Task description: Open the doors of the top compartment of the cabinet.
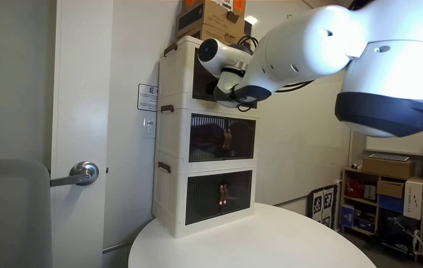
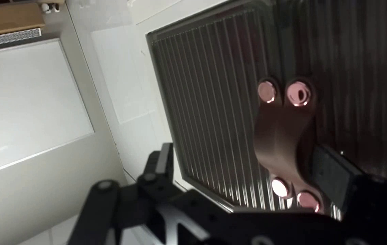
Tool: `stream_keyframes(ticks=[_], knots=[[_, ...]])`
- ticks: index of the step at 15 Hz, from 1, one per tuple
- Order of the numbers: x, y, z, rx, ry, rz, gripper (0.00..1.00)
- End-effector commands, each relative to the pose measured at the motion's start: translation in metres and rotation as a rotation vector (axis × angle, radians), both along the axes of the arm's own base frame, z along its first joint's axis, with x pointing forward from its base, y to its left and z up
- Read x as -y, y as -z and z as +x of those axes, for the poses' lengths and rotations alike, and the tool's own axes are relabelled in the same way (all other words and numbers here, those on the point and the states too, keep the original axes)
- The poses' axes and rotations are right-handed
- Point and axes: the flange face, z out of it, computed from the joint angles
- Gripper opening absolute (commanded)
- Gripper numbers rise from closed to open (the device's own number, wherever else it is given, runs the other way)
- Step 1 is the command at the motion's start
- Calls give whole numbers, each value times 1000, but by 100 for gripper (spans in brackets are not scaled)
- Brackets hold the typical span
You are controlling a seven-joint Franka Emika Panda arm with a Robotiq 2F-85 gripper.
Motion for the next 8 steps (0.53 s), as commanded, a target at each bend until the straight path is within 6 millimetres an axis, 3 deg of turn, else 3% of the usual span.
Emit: stream_keyframes(ticks=[1,2,4,8], knots=[[0,-15,16,-36,-6,62,96],[1,-15,18,-42,8,66,74],[-2,-15,20,-44,24,67,69],[-9,-11,21,-45,84,47,38]])
